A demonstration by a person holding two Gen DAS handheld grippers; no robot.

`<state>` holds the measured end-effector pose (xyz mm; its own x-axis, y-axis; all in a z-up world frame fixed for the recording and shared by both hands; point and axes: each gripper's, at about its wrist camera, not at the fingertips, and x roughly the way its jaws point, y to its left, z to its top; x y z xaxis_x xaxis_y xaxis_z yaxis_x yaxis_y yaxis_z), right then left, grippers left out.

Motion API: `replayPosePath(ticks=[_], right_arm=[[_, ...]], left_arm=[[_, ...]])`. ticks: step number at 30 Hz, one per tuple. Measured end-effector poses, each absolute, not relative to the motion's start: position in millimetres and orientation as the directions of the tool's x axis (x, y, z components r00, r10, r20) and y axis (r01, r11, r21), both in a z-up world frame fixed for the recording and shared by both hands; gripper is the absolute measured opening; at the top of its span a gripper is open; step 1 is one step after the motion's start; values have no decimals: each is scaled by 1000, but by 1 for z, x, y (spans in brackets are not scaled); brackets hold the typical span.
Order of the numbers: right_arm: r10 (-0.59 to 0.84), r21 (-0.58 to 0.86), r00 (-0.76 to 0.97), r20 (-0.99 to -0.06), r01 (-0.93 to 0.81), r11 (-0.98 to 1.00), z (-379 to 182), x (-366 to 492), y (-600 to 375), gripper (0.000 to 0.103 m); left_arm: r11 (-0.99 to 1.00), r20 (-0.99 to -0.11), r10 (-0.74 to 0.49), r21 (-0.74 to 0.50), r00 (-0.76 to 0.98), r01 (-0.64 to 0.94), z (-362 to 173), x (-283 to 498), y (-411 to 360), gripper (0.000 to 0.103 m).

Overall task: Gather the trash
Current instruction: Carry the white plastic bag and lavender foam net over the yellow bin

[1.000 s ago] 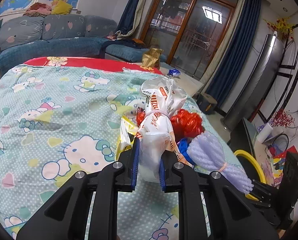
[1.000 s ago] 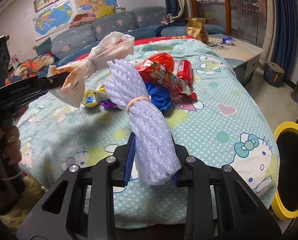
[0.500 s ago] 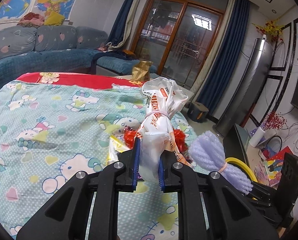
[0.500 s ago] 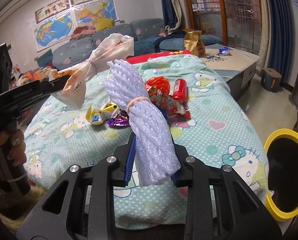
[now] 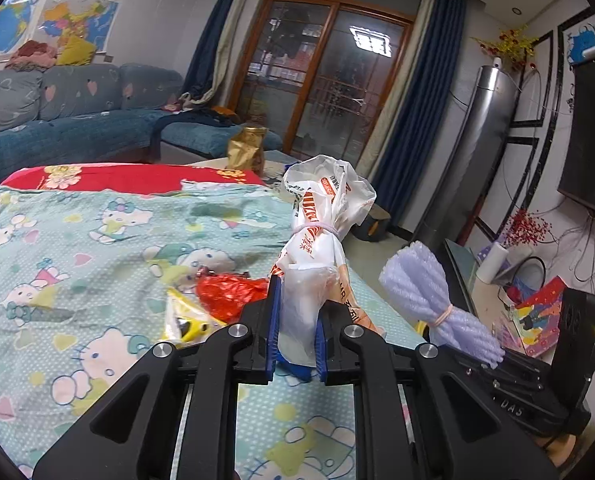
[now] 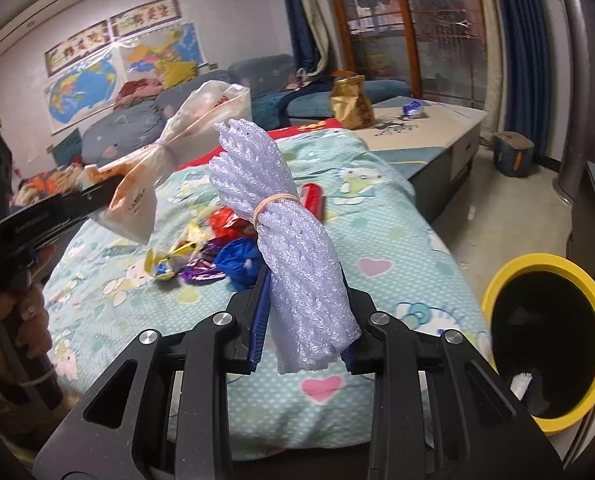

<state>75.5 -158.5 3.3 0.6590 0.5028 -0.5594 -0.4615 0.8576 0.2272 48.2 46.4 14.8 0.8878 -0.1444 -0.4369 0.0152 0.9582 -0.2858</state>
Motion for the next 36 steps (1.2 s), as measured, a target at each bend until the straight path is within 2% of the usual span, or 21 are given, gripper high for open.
replayPosePath(ticks=[36], right_arm=[[280, 238, 789, -546, -175, 955, 9, 84, -264, 23]], left_arm=[[940, -453, -327, -243, 829, 239, 8, 84, -45, 13]])
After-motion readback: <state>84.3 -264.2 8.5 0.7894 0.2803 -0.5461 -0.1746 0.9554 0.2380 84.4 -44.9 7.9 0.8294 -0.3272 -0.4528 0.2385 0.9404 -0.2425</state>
